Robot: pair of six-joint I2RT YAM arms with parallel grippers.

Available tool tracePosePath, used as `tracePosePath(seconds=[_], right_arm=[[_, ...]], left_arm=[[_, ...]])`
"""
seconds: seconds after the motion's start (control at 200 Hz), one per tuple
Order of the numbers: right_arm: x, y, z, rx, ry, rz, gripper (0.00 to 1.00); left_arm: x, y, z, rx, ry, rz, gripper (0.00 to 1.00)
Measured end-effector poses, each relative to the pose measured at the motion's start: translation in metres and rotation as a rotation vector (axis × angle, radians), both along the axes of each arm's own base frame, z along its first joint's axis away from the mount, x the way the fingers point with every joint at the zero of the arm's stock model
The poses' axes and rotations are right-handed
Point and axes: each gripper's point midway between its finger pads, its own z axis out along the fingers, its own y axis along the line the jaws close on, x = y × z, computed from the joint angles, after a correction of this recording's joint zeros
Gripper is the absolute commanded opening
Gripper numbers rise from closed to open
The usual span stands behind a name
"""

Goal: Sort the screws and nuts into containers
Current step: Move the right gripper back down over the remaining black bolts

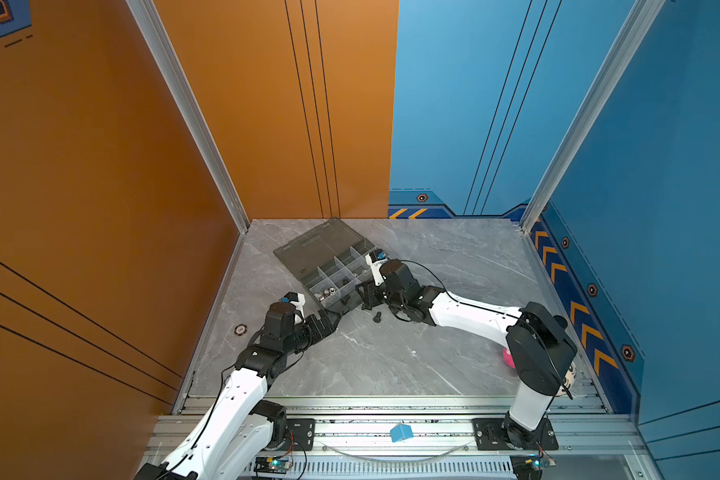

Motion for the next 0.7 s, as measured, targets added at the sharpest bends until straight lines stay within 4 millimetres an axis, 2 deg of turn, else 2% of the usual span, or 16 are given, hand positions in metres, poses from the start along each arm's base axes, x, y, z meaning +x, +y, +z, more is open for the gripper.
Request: tracePosePath(seconds=[0.12,0.21,0.501,0.696], right_arm=[[-0.011,-0.019,-0.030,-0.104,0.072,-0.074,0.46],[-0.020,-0.029,-0.043,-0.158,0.108,-0.128,0.47],[-0.031,-0.055,-0.068,-0.193,0.184,-0.315,0.53],[-0.031,-0.057,-0.070,-0.165,0.209,-0.360,0.54]], left_arm=[[0.000,0.000,-0.002,0.000,0.010,0.002,0.98],[0.000,0.000,-0.004,0.002,0.017,0.002,0.98],[0.001,0.000,-0.006,0.004,0.024,0.002,0.98],[0.004,-0.001,-0.006,0.002,0.017,0.002,0.98]])
